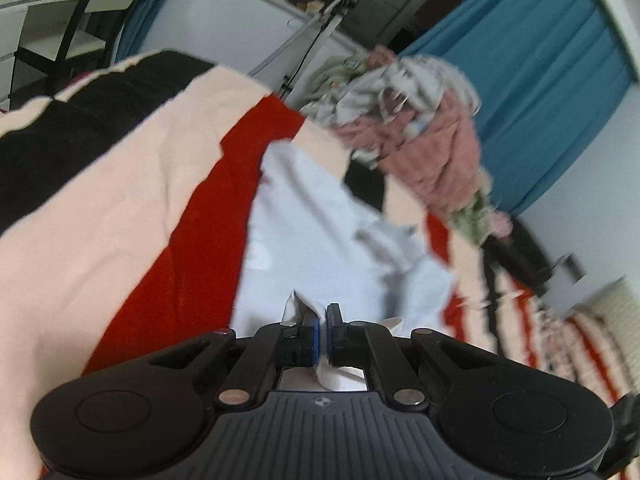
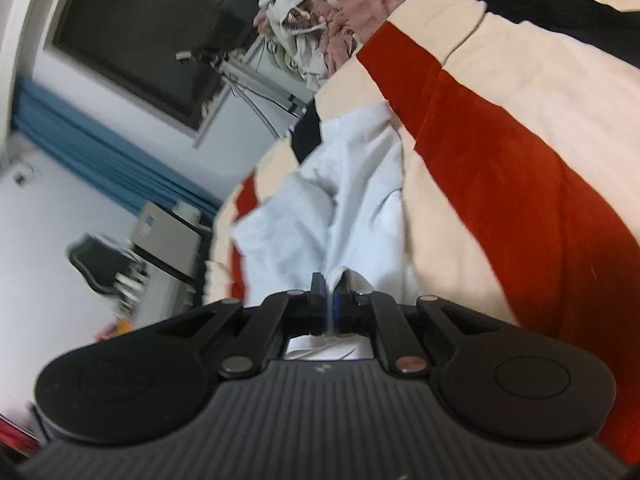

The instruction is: Fold clothes

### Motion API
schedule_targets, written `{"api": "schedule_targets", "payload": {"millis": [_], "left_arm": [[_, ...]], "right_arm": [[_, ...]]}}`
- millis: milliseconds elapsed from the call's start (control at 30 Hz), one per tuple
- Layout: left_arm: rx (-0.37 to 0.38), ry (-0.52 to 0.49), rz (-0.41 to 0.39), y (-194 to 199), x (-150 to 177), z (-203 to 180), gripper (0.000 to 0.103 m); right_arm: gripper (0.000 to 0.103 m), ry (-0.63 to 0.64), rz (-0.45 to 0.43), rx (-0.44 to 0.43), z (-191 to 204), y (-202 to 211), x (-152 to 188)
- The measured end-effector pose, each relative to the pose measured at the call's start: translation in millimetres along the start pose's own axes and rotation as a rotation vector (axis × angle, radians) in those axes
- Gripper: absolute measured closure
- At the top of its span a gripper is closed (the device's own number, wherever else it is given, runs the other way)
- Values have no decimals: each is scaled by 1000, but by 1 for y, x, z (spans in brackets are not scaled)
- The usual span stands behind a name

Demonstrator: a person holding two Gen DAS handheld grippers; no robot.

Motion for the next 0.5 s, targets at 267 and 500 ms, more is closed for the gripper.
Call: {"api": "schedule_targets", "payload": {"millis": [267, 500], "left_arm": [[-68, -128, -2, -43, 0, 10, 98], [-125, -281, -82, -4, 12, -13, 33]], "right_arm": [[96, 120, 30, 45, -3, -23, 5], [62, 309, -21, 83, 33, 8, -1]]}}
Point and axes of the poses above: each gripper's, at about its wrist camera, not at the fingertips, and y roughly against the way its jaws point, z to its left, x to its underside, the point moved 6 cm from there along -y, roughly the way its jaws point, and after that the axes turned 13 degrees about y, right-handed, at the moved point
